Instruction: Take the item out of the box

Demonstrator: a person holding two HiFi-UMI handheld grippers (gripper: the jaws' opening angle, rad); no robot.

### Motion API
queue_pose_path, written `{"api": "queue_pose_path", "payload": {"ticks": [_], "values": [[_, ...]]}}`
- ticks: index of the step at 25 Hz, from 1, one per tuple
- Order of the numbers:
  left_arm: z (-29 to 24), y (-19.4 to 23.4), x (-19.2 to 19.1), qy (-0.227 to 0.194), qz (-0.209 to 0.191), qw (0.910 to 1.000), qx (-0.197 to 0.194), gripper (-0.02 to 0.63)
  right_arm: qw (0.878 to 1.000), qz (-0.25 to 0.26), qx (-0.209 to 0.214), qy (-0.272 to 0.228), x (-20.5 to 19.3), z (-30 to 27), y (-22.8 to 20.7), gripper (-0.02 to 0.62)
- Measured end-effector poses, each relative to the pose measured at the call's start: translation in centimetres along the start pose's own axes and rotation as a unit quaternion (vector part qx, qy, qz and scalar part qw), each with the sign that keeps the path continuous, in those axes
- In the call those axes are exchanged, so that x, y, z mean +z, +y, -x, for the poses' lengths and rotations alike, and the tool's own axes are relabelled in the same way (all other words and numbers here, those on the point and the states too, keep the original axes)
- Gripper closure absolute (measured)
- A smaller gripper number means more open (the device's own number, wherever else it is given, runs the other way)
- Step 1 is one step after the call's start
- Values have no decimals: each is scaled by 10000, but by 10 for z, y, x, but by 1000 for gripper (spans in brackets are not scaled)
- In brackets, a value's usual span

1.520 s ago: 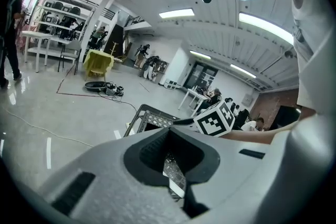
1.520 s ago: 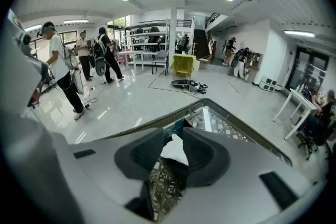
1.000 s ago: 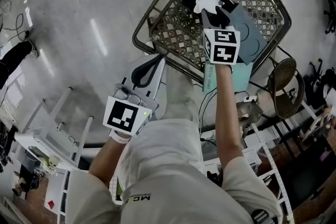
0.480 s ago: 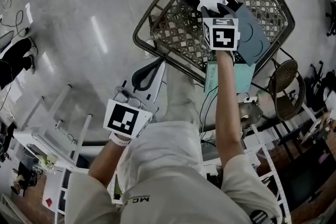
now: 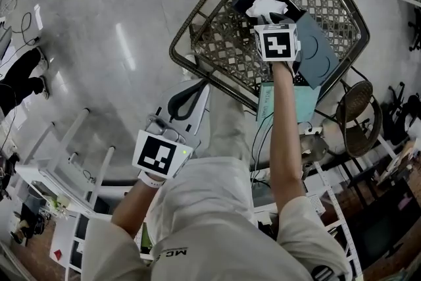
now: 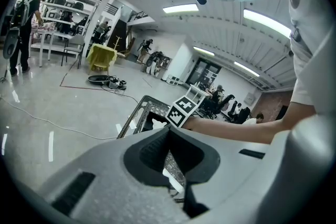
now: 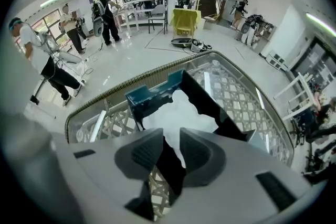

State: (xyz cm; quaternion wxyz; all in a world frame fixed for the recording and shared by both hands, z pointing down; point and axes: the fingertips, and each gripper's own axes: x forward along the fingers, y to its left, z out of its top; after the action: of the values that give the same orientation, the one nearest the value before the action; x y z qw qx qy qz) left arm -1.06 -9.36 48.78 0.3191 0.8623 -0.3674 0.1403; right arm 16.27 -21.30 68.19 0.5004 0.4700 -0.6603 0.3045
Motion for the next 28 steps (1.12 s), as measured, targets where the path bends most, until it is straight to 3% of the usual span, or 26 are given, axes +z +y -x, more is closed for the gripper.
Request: {"api": "queue_pose_path", "payload": {"ticks": [8, 10, 12, 15, 28], "values": [[3, 4, -3, -27, -89, 10000, 13, 581, 9993, 53, 161, 339, 1, -9, 0, 491], [3, 3, 0, -40, 60, 10000, 40, 581, 9988, 166, 183, 412, 2, -12, 1, 504], [4, 4, -1, -36, 70, 10000, 54, 581, 9985, 380, 202, 352, 7, -15, 2, 565], [6, 6, -1, -25, 77, 9999, 64, 581, 9990, 285, 113, 340, 5, -12, -2, 578], [7, -12, 10, -140, -14, 9999, -55, 581, 9986, -50, -133, -509, 17, 33, -11, 581]]}}
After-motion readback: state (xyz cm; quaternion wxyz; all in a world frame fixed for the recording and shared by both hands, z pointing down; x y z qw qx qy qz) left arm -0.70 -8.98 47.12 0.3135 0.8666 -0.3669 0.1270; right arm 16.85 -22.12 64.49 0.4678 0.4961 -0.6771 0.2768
